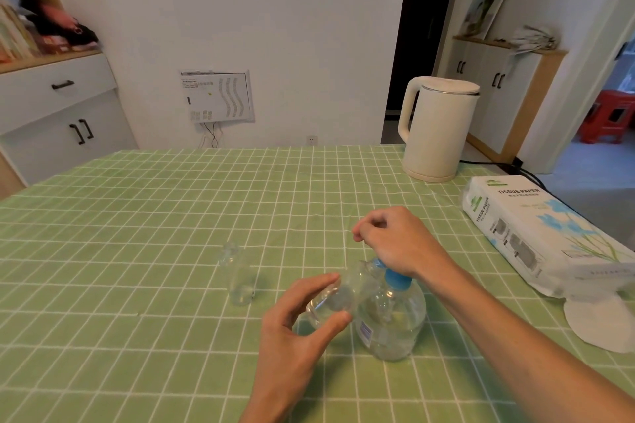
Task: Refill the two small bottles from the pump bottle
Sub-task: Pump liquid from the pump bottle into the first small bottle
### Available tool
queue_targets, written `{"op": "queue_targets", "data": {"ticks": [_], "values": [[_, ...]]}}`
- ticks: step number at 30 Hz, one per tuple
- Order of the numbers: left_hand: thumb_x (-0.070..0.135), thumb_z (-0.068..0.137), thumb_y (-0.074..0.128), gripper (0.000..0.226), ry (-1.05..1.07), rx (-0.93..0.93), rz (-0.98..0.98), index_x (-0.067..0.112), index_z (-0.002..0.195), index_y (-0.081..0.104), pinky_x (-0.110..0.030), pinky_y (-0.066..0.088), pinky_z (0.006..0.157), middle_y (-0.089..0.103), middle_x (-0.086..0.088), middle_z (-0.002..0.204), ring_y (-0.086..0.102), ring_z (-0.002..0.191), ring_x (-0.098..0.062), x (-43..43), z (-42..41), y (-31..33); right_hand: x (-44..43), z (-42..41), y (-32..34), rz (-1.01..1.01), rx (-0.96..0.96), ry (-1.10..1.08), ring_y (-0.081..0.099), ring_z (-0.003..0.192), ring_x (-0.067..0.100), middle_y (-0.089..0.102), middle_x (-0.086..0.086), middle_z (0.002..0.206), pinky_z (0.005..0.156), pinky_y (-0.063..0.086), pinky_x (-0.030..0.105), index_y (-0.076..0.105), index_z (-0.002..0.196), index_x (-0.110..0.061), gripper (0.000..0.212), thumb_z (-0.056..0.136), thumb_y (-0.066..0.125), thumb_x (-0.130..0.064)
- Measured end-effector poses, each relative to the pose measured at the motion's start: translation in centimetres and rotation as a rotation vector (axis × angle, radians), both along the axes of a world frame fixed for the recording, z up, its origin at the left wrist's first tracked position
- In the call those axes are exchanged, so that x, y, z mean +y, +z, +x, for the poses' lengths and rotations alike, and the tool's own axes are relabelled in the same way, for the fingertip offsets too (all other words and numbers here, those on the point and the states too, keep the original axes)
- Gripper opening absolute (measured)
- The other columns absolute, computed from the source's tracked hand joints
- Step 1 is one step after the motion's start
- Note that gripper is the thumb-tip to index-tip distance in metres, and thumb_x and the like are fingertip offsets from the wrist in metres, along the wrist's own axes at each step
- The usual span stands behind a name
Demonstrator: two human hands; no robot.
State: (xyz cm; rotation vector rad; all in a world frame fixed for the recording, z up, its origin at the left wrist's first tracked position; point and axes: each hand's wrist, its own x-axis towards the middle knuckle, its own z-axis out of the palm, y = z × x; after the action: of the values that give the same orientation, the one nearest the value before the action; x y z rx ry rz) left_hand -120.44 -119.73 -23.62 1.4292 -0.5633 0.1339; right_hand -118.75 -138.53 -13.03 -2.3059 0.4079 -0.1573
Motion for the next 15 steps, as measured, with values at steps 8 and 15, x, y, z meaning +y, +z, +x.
{"op": "queue_targets", "data": {"ticks": [8, 15], "values": [[0.031, 0.071, 0.089, 0.046, -0.006, 0.002, -0.022, 0.046, 0.114, 0.079, -0.017, 0.055, 0.098, 0.081, 0.006, 0.118, 0.075, 0.116, -0.016, -0.10, 0.05, -0.01, -0.29, 0.58, 0.10, -0.019, -0.030, 0.018, 0.074, 0.100, 0.036, 0.078, 0.017, 0.109, 0.091, 0.059, 0.051, 0.075, 0.101, 0.001, 0.031, 0.100, 0.058, -0.025], [0.034, 0.072, 0.088, 0.044, -0.003, -0.007, 0.011, 0.047, 0.113, 0.078, -0.018, 0.054, 0.099, 0.081, 0.007, 0.117, 0.075, 0.116, -0.017, 0.00, 0.19, -0.18, -0.33, 0.37, -0.58, 0.056, 0.018, 0.002, 0.076, 0.100, 0.023, 0.081, -0.006, 0.096, 0.095, 0.059, 0.043, 0.081, 0.093, -0.018, 0.025, 0.100, 0.057, -0.018]]}}
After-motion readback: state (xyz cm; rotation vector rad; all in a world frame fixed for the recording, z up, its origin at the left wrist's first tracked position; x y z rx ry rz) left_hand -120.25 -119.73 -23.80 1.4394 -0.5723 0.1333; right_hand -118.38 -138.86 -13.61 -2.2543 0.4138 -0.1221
